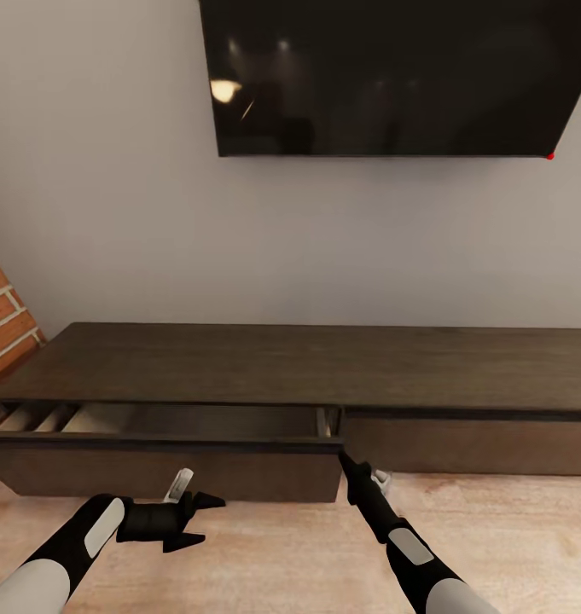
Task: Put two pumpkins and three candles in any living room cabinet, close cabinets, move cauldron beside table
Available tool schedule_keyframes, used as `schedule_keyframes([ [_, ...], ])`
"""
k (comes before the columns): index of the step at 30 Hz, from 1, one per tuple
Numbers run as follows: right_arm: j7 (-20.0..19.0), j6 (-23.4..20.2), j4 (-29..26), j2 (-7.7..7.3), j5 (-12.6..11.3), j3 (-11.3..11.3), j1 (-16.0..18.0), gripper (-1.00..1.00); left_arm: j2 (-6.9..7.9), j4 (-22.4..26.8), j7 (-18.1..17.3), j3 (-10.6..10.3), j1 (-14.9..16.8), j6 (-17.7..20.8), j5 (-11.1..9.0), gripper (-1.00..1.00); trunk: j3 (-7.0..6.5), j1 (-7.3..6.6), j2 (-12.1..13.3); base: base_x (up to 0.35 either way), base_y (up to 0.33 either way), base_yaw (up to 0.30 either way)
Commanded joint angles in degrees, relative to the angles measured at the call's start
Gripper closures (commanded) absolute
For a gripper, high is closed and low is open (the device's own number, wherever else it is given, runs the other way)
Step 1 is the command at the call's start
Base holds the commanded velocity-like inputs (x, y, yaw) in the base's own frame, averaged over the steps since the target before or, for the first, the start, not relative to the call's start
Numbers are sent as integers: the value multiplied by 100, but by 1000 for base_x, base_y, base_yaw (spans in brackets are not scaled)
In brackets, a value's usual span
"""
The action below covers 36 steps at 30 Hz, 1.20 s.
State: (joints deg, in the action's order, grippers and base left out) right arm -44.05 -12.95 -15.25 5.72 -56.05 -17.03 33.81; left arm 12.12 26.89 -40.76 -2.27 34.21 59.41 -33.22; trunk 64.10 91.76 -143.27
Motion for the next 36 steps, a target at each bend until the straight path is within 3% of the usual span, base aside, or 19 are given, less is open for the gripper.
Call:
schedule_keyframes([
  [1,-69,-41,-13,-1,-82,-29,2,100,0,1,-1,0,-1,0,0,-100,-1,-1,-1,-238,0,0],
  [15,-69,-41,-13,-1,-82,-29,2,100,0,1,-1,8,2,0,0,-100,-1,-1,-1,-209,0,0],
  [36,-69,-41,-13,-1,-82,-29,2,100,2,1,-2,8,3,0,0,-100,-1,-1,-1,-115,0,0],
])
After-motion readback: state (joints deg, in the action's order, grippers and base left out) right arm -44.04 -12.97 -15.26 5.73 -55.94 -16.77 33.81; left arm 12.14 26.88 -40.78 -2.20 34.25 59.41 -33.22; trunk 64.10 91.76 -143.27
